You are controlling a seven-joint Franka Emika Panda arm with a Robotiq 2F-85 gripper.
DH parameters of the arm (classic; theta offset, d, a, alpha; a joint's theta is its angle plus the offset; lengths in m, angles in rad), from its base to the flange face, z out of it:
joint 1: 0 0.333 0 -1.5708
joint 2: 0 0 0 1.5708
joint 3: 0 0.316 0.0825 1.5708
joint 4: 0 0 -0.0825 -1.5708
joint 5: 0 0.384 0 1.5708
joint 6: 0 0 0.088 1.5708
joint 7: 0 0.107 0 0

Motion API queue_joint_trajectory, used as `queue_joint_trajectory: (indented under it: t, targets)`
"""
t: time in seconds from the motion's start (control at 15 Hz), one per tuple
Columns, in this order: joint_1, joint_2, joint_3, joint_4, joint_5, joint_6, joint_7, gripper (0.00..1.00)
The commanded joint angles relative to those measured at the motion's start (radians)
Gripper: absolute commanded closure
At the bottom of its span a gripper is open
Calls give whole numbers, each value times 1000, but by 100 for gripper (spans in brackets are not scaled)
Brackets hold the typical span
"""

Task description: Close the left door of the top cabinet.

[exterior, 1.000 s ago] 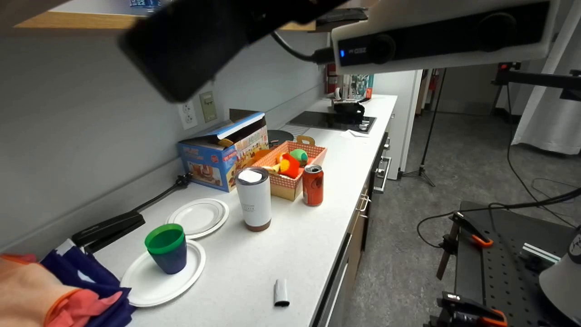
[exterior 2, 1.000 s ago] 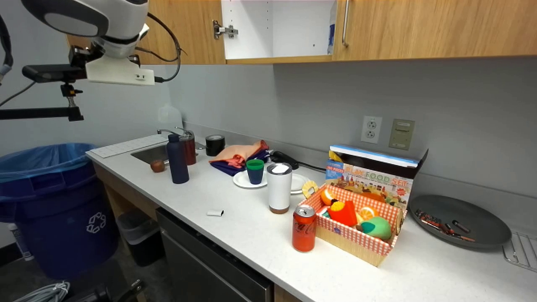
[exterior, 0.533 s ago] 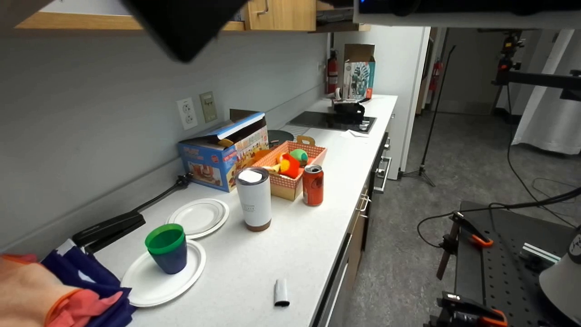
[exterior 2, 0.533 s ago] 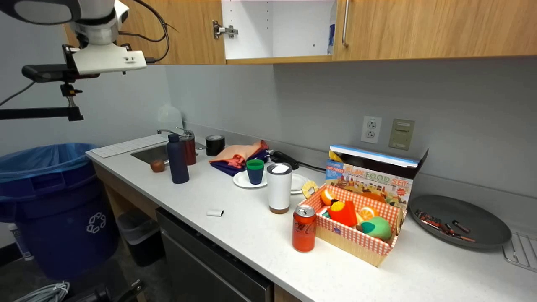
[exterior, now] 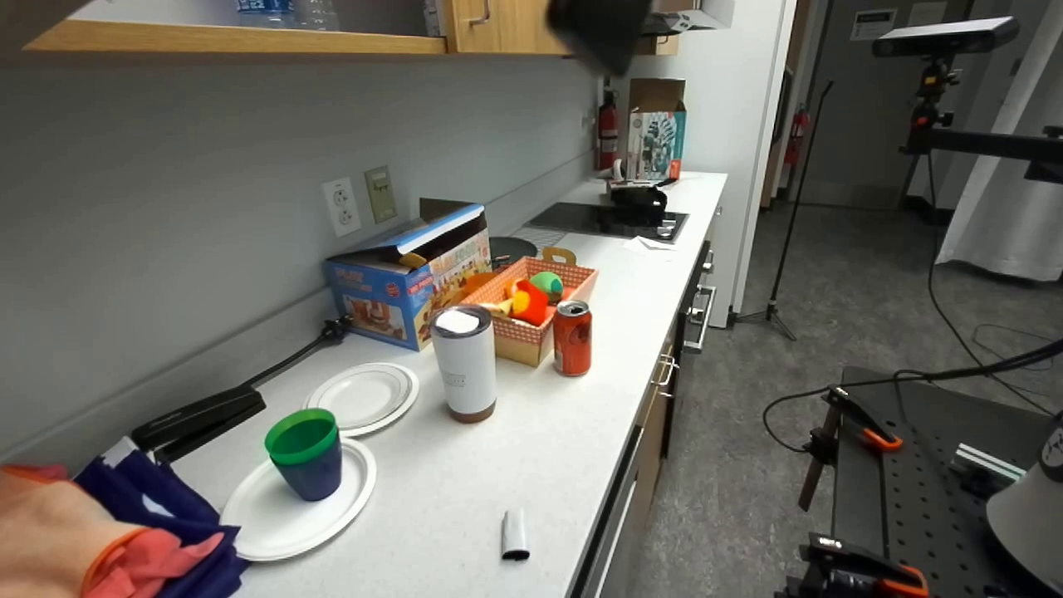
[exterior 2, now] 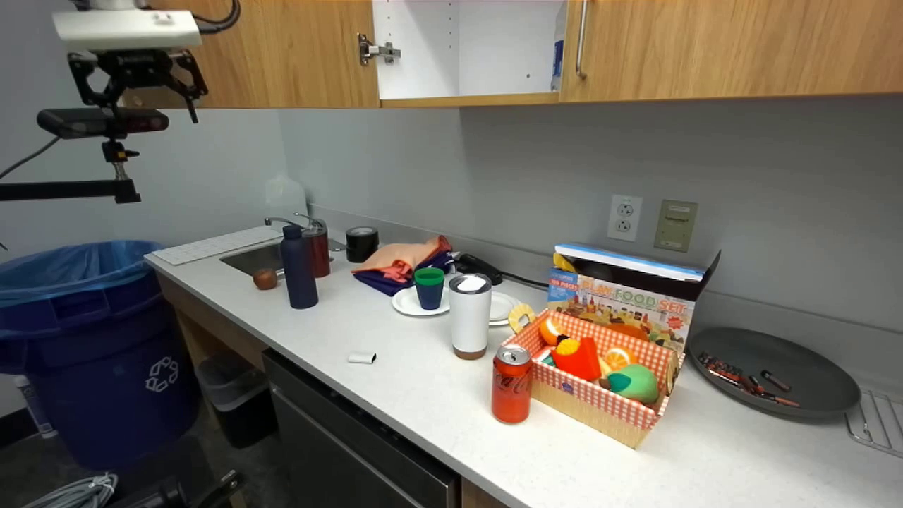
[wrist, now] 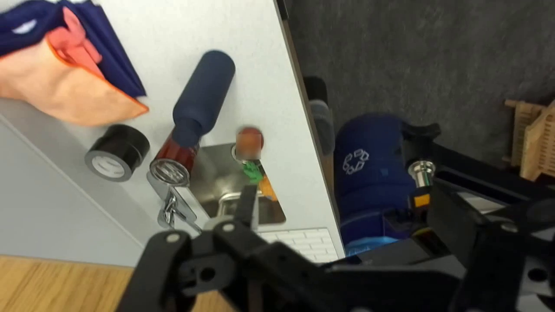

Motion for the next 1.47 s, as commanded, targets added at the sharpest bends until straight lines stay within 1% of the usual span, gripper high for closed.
queue_joint_trajectory:
  t: [0.0, 0.07, 0.2, 0.27, 0.4, 0.53, 0.67, 0.87, 0.93, 1.07, 1.13, 1.4]
  targets:
    - [45, 38, -42, 155, -277, -228, 211, 0]
    - [75, 60, -58, 193, -343, -300, 266, 0]
    - [113, 100, -75, 264, -411, -450, 345, 0]
    - [143, 122, -94, 295, -406, -514, 362, 0]
    - [215, 152, -147, 312, -315, -515, 326, 0]
    - [257, 168, -176, 315, -268, -453, 277, 0]
    - [280, 183, -192, 321, -249, -413, 249, 0]
    - [289, 194, -193, 319, -264, -333, 220, 0]
    - [293, 194, -195, 310, -260, -290, 207, 0]
    - [291, 189, -187, 290, -276, -160, 190, 0]
    - [296, 190, -189, 279, -264, -84, 181, 0]
    - [324, 198, -199, 243, -237, 121, 166, 0]
